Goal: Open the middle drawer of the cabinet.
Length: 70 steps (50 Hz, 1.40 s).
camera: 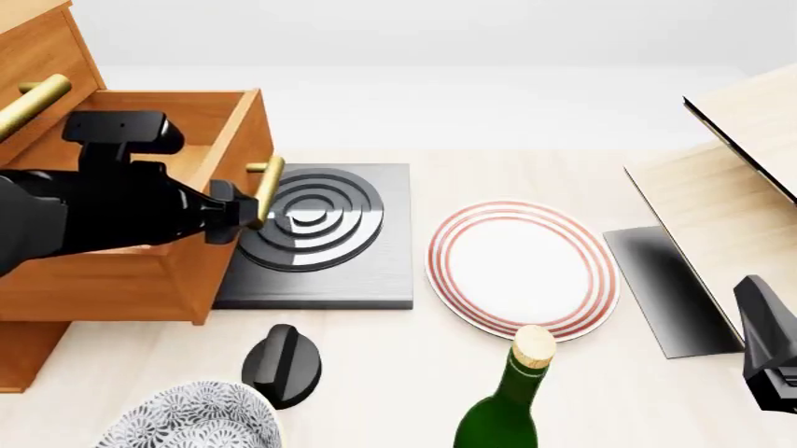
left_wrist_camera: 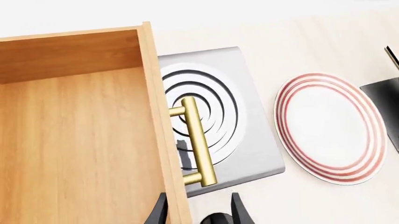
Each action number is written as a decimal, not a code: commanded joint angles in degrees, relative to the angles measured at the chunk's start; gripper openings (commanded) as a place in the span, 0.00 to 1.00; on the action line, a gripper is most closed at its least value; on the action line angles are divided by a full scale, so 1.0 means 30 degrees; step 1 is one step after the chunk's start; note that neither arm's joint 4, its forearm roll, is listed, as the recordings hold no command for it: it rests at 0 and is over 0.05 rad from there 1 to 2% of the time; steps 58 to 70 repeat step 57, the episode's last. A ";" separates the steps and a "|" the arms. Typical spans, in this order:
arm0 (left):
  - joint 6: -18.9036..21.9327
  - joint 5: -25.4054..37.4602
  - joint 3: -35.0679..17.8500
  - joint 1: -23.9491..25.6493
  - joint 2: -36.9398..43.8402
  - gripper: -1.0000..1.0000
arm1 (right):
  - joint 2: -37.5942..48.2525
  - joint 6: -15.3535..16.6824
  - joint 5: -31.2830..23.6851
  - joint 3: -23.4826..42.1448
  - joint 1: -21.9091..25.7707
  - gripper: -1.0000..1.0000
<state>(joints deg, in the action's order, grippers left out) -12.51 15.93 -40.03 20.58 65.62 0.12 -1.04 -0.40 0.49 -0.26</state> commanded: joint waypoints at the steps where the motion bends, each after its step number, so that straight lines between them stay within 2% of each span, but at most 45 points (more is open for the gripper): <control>1: 0.1864 0.0030 -0.0564 0.1171 -0.0749 1.00 | 0.0020 0.0086 0.0059 -0.0039 0.0046 1.00; 17: 0.2990 0.0343 -0.0677 0.0232 -0.2162 1.00 | 0.0020 0.0073 0.0061 -0.0040 0.0048 1.00; 57: 0.3137 0.1507 -0.0982 0.0141 -0.4552 1.00 | 0.0020 0.0083 0.0059 -0.0040 0.0045 1.00; 70: 0.3137 0.1507 -0.0982 0.0141 -0.4552 1.00 | 0.0020 0.0083 0.0059 -0.0040 0.0045 1.00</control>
